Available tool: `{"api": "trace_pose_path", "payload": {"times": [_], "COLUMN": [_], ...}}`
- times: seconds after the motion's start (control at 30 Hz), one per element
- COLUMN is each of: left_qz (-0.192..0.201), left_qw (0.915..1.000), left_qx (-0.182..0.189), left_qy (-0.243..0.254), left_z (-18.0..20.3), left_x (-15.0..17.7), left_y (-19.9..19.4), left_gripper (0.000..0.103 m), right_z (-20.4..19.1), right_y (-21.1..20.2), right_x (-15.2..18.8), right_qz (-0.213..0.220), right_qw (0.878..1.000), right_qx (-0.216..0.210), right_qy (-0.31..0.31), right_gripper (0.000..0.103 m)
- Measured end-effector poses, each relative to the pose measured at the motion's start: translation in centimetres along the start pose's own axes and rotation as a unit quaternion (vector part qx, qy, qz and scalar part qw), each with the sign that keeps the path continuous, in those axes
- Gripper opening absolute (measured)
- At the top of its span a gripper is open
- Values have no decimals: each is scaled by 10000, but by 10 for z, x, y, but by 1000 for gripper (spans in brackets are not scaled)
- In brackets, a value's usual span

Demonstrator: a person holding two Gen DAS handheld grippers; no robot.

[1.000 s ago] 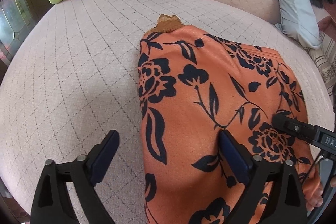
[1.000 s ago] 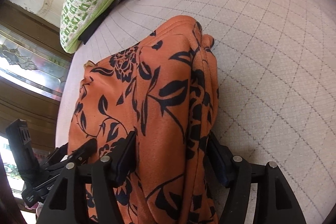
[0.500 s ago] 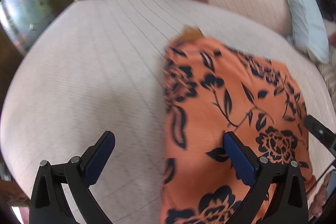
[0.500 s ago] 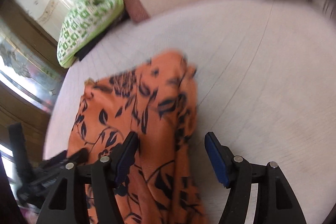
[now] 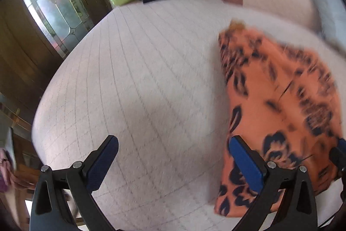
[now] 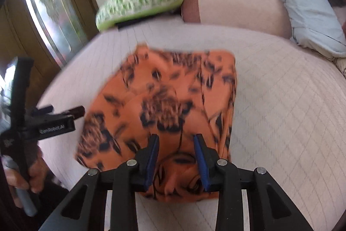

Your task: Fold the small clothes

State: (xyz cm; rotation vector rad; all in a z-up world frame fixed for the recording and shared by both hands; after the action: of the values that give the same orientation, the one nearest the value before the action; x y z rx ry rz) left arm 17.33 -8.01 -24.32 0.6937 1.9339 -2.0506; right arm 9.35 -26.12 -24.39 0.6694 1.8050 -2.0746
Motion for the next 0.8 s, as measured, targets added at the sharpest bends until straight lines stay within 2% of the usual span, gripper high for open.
{"api": "trace_pose_path", "payload": {"times": [0.03,0.1,0.17,0.27,0.33,0.43,0.5,0.67,0.8], "left_qz": [-131,-360,-365,-24,247,456,521,274,313], "left_qw": [9998,9991,9993,9999,9992,9974,9975,9986,9983], "left_qx": [-119,-170,-15,57,118,206,96,-3,-34], "left_qy": [91,122,47,-134,-297,-510,-472,-461,-488], "left_z": [0,-3,-10,-23,-29,-33,-26,-2,12], "left_x": [3,4,2,-12,-25,-52,-71,-113,-133], "left_y": [6,17,12,-5,-16,-22,-15,28,52], "left_gripper": [103,103,103,103,103,103,103,103,103], "right_z": [3,10,14,23,29,41,41,44,42], "right_y": [7,8,5,-1,-9,-17,-11,18,49], "right_x": [5,6,4,-5,-15,-40,-59,-92,-112], "right_qz": [-157,-175,-218,-227,-51,300,369,274,215], "right_qw": [9999,9995,9991,9979,9966,9946,9929,9898,9917], "right_qx": [-5,-141,-217,-417,-542,-471,-551,-763,-592], "right_qy": [51,236,276,447,621,874,991,1171,1125], "right_gripper": [37,37,36,36,36,36,36,36,36]}}
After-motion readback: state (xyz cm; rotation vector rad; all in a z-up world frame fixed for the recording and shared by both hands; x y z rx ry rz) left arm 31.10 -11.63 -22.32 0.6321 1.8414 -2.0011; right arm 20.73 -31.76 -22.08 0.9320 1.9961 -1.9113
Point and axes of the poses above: each gripper's, at about its wrist camera, not at the fingertips, and y roughly the way its jaws point, z to its right, x to its underside, the point moved 1 cm from there along y, roughly the way its jaws point, and after that the axes turned 14 degrees about x, right-handed, at the moved point
